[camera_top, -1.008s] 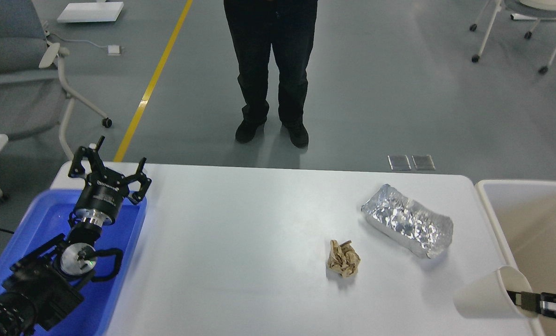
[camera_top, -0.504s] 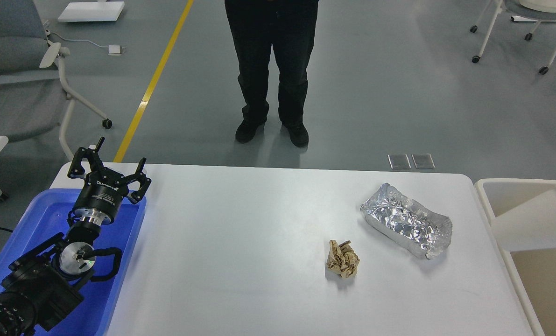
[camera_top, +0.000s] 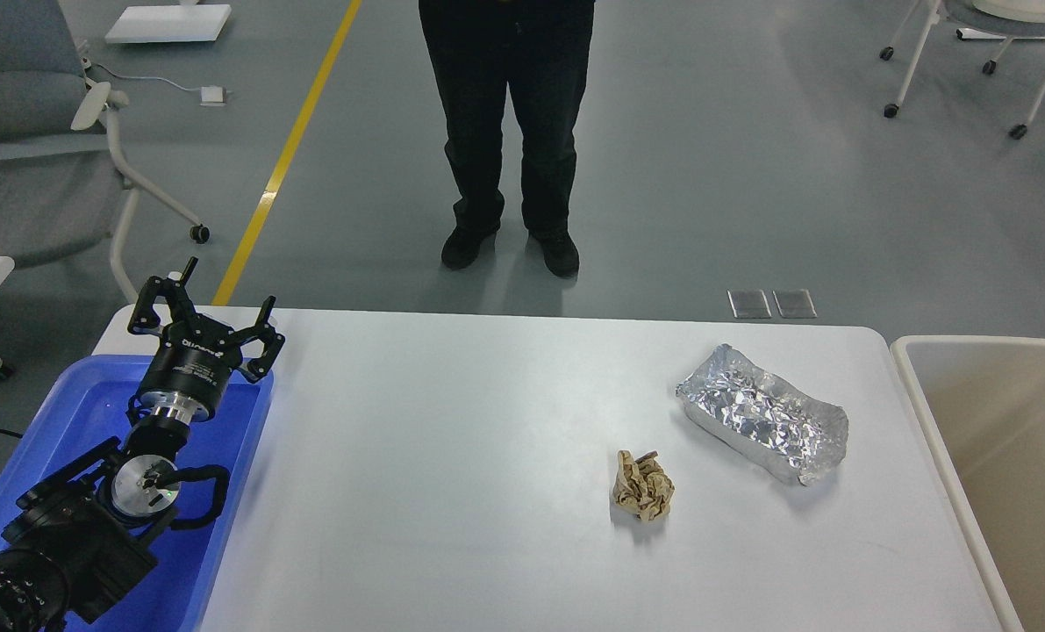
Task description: Tidy desktop
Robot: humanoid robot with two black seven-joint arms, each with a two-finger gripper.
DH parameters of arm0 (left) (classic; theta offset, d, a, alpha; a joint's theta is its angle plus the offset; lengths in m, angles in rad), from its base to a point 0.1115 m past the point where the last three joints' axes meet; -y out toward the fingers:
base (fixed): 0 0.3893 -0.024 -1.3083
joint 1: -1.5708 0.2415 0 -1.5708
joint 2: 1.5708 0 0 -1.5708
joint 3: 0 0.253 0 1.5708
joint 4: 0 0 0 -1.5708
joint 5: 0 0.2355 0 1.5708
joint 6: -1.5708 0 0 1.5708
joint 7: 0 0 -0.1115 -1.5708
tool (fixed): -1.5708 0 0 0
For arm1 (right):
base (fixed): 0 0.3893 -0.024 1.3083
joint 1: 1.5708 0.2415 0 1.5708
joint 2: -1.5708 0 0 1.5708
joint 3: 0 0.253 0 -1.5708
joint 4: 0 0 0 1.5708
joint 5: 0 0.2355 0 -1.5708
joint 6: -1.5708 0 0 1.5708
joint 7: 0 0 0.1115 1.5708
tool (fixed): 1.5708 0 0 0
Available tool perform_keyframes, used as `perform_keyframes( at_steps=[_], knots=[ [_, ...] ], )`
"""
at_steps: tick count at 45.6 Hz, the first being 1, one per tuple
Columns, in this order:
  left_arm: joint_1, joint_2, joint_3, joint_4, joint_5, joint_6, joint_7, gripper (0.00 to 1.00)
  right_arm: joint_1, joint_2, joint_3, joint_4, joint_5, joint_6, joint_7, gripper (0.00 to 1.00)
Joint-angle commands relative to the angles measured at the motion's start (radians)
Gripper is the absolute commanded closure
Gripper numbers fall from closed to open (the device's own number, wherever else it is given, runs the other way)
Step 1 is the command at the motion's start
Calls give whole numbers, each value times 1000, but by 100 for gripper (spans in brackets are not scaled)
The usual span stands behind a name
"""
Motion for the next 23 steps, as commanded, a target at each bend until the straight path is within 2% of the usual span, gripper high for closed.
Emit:
perform_keyframes(
  at_steps=[1,6,12,23],
  knots=[
    [0,0,0,0,0,0,0,0,-9,171,-228,-199,295,-255,-12,100],
    [0,1,0,0,0,0,0,0,-81,295,-251,-271,428,-375,-18,100],
    [0,0,0,0,0,0,0,0,-195,477,-248,-445,620,-467,-23,100],
    [-1,0,2,0,0,2,0,0,-382,770,-240,-820,933,-492,-90,100]
  ],
)
